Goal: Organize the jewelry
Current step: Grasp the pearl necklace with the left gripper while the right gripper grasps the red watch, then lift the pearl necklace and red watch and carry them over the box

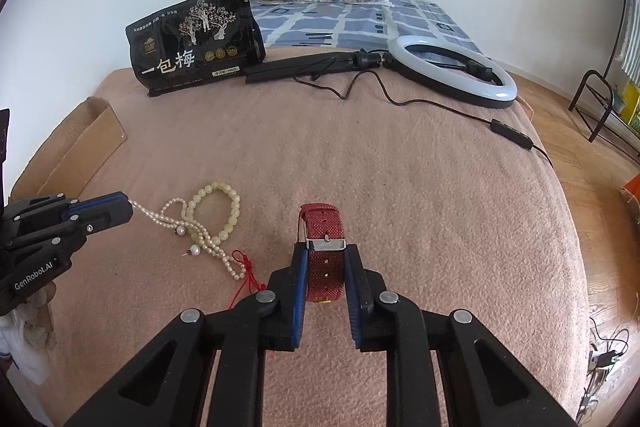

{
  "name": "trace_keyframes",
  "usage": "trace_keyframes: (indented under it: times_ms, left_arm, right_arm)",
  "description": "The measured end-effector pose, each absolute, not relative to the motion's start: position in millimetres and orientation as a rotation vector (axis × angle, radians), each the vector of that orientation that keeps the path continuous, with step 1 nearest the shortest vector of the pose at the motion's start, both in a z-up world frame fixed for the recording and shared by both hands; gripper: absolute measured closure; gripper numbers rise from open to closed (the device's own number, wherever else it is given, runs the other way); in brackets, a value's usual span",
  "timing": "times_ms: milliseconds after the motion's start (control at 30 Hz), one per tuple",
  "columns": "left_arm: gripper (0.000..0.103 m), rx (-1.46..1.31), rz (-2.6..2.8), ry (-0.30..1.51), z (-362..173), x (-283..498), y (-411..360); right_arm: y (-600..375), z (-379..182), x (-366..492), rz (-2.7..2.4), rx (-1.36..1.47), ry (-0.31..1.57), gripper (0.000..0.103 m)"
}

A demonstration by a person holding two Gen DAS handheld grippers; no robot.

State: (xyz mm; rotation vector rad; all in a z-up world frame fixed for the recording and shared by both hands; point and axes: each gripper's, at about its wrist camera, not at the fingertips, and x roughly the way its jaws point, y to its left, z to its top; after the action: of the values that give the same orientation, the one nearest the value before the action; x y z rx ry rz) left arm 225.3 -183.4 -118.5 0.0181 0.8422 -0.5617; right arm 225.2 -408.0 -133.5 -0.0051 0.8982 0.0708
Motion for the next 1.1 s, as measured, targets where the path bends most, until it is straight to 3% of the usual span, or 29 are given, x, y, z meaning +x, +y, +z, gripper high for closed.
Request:
trace_keyframes:
  times_ms: [1100]
  left_arm:
    - [0.101, -0.081, -0.491, 0.625, 14.0, 184.2, -97.0]
  right_arm:
    - [-360.1, -30.6, 185.4, 0.138, -0.014, 0.736, 0.087]
